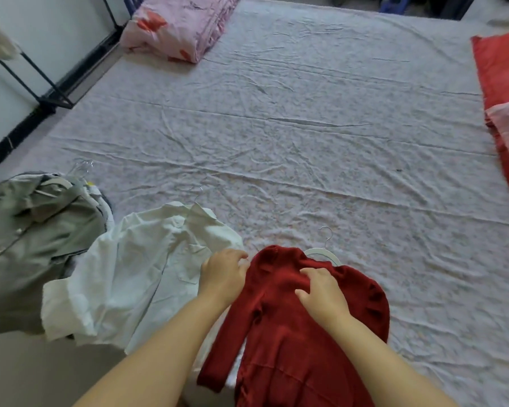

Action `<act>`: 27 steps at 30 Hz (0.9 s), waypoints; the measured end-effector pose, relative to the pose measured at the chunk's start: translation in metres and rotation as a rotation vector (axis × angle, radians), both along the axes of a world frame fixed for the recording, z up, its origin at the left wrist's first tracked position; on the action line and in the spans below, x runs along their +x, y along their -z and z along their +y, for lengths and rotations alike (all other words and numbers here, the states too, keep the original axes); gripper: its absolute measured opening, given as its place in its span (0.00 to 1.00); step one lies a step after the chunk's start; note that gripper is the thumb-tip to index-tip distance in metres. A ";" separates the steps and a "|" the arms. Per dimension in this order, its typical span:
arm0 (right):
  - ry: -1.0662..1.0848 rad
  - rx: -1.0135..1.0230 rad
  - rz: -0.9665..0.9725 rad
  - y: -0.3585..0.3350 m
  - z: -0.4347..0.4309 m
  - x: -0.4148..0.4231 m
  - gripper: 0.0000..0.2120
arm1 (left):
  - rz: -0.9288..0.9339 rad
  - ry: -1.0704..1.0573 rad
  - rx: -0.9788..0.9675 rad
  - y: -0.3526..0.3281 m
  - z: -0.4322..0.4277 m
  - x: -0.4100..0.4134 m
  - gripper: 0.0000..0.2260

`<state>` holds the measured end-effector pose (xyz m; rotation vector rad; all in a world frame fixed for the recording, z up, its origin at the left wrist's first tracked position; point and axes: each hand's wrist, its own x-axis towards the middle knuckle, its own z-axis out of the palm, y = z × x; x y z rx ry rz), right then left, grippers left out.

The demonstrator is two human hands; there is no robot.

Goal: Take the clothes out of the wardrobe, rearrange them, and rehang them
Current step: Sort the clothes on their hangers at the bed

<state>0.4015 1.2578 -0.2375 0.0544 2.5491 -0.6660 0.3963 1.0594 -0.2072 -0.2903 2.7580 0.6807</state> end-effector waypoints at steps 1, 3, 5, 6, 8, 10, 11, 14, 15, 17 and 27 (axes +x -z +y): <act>-0.027 0.002 0.010 -0.006 -0.013 0.001 0.24 | 0.000 -0.015 -0.004 -0.005 -0.013 0.006 0.13; -0.083 0.005 0.028 -0.017 -0.043 0.004 0.24 | 0.021 -0.044 -0.011 -0.014 -0.042 0.020 0.13; -0.140 0.011 0.042 -0.027 -0.076 0.010 0.24 | 0.041 -0.091 -0.008 -0.023 -0.076 0.038 0.13; -0.168 0.015 0.050 -0.031 -0.093 0.014 0.24 | 0.044 -0.116 -0.009 -0.026 -0.094 0.048 0.13; -0.226 0.026 0.069 -0.039 -0.130 0.023 0.24 | 0.046 -0.158 -0.018 -0.030 -0.132 0.069 0.14; -0.281 0.037 0.085 -0.047 -0.172 0.034 0.24 | 0.055 -0.189 -0.019 -0.034 -0.173 0.089 0.14; -0.306 0.041 0.092 -0.050 -0.194 0.041 0.24 | 0.056 -0.198 -0.016 -0.035 -0.195 0.100 0.14; -0.361 0.058 0.098 -0.056 -0.265 0.066 0.24 | 0.040 -0.202 -0.013 -0.039 -0.265 0.137 0.16; -0.375 0.064 0.097 -0.057 -0.289 0.075 0.24 | 0.027 -0.209 -0.021 -0.039 -0.289 0.148 0.16; -0.418 0.078 0.116 -0.057 -0.339 0.091 0.24 | 0.019 -0.217 -0.060 -0.043 -0.338 0.170 0.17; -0.584 0.130 0.117 -0.065 -0.522 0.116 0.24 | 0.029 -0.331 -0.117 -0.053 -0.523 0.223 0.17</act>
